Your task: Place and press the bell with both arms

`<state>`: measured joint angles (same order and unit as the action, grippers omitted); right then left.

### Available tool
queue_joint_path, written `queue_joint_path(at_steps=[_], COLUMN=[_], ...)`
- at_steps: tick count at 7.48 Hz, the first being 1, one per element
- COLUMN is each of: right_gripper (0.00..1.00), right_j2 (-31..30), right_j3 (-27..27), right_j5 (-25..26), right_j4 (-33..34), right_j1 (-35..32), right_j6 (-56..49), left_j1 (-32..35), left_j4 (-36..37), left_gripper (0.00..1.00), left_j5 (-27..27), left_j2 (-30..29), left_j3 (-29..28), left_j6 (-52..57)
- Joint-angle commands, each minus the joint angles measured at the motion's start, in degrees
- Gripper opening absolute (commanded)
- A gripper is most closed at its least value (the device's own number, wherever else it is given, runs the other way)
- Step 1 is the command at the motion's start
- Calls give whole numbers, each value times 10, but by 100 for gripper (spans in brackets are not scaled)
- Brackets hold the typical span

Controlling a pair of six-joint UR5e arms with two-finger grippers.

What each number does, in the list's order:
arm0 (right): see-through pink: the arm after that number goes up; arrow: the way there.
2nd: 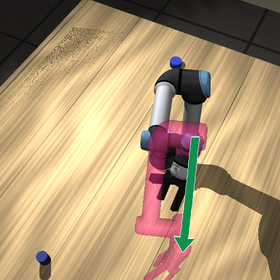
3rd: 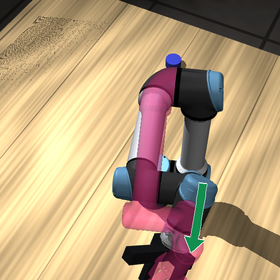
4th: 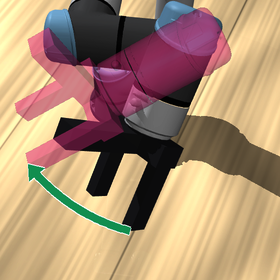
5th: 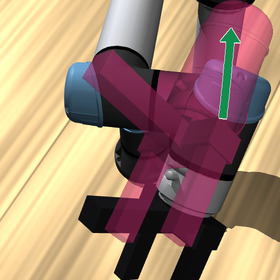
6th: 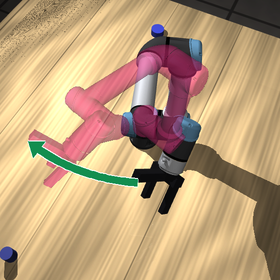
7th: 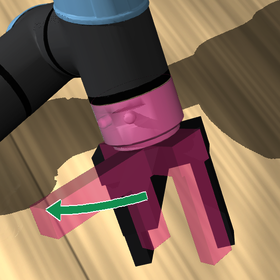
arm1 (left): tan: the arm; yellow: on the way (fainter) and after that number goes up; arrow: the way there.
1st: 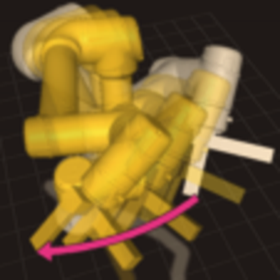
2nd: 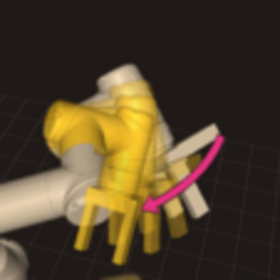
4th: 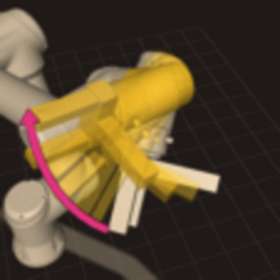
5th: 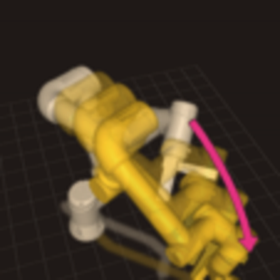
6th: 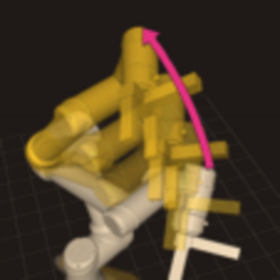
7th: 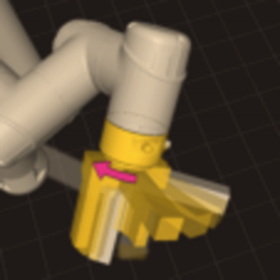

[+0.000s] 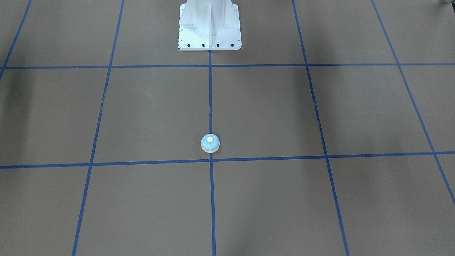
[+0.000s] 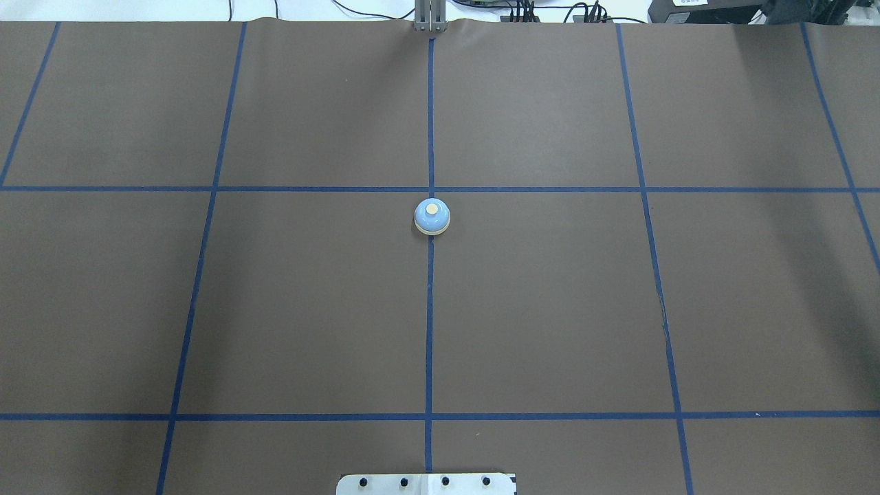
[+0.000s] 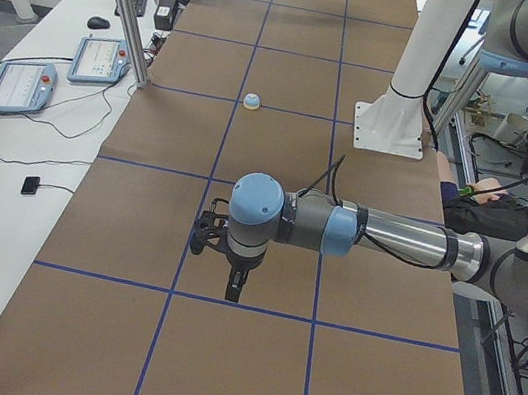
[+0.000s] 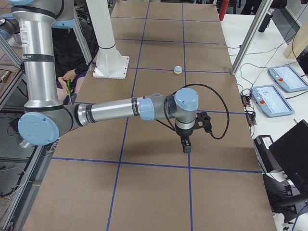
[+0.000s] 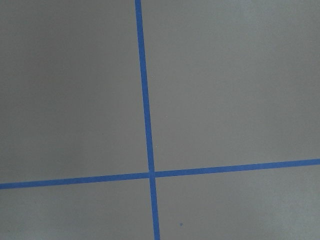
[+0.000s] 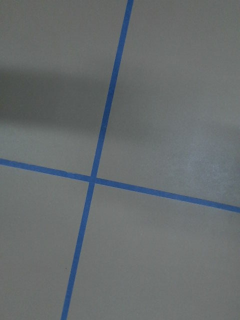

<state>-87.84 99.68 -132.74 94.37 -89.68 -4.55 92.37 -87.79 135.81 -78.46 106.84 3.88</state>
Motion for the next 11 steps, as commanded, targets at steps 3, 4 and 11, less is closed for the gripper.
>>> queue_joint_path(at_steps=[3, 4, 11], right_gripper=[100, 100, 100], right_j2=[-2, -2, -2], right_j3=[3, 3, 4], right_j5=[-2, -2, -2], right_j4=[2, 1, 1], right_j1=[14, 16, 21], right_j6=[21, 21, 21], left_j1=[0, 0, 0], left_j4=[-1, -1, 0], left_gripper=[100, 100, 100], left_j5=[0, 0, 0], left_j2=[0, 0, 1], left_j3=[0, 0, 0], left_j6=[-1, -3, -1])
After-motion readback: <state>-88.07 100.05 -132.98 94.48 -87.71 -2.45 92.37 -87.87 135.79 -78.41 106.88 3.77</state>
